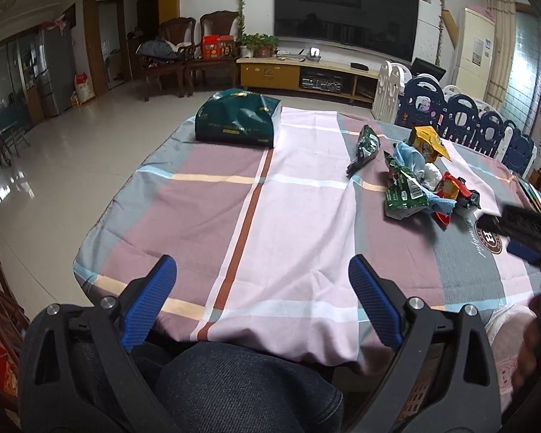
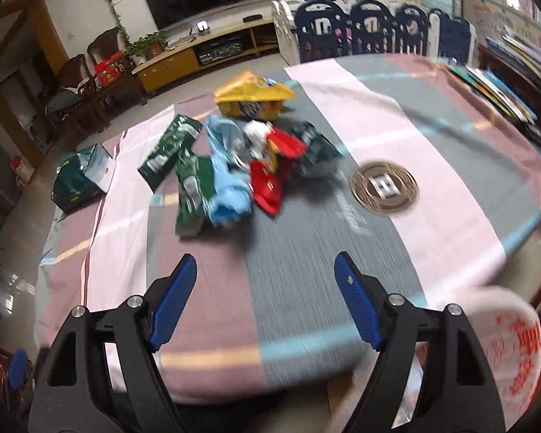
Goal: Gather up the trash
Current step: 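Grasp the blue cloth with the right tool while the left tool approaches the green snack bag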
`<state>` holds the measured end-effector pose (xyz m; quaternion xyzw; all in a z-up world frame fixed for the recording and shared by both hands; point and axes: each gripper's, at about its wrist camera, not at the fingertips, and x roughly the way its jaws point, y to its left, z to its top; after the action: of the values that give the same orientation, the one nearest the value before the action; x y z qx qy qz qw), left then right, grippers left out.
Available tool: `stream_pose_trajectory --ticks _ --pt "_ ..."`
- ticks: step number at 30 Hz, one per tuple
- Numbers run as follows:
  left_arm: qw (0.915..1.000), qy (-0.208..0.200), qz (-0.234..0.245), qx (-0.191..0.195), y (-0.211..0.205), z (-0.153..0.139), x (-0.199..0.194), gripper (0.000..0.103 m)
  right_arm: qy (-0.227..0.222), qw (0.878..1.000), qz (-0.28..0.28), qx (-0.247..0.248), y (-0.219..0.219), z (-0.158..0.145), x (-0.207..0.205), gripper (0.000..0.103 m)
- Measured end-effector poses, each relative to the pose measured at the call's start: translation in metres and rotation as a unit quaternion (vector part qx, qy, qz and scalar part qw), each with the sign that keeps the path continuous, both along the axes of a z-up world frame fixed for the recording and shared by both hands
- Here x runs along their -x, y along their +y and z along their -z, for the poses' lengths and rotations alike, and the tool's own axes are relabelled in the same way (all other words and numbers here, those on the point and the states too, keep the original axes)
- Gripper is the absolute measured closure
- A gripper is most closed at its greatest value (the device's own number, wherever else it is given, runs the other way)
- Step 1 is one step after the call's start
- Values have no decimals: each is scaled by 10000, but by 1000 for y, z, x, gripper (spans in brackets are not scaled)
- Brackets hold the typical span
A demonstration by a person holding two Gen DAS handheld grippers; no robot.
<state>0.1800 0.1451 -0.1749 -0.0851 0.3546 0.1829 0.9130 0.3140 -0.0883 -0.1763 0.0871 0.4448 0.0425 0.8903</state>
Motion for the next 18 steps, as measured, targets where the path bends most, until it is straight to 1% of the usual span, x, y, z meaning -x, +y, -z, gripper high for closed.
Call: stream_pose_trajectory --ticks 3,5,7,10,11,12,13,14,15,17,18 --pt "9998 68 -69 155 5 6 -1 7 -99 9995 -122 263 19 3 -35 26" --pt "9996 111 -62 249 8 9 -2 7 -58 9986 -209 473 33 10 -61 26" --pt "9995 109 -88 296 10 10 -2 7 97 9977 -334 589 44 21 -81 26" --pt "9994 95 -89 309 9 10 -2 7 387 9955 -501 698 58 40 -95 26" --pt "9994 100 -85 311 9 11 -2 7 429 9948 -541 747 62 45 -96 30" --pt "9994 107 -81 320 10 11 -2 7 443 9939 -606 806 66 49 -95 37" --pt "9993 117 -83 335 10 12 -1 7 495 9928 -681 847 69 53 -95 54" --pt "9992 132 -91 359 11 13 -2 7 530 9919 -730 889 71 56 -93 63" --pt "9991 148 -103 382 12 13 -2 7 499 9922 -762 855 71 57 -90 67" --pt "9988 179 -143 435 14 15 -3 7 543 9923 -900 656 71 57 -84 92" --pt "9986 188 -164 457 15 15 -3 7 611 9921 -973 507 70 58 -81 94"
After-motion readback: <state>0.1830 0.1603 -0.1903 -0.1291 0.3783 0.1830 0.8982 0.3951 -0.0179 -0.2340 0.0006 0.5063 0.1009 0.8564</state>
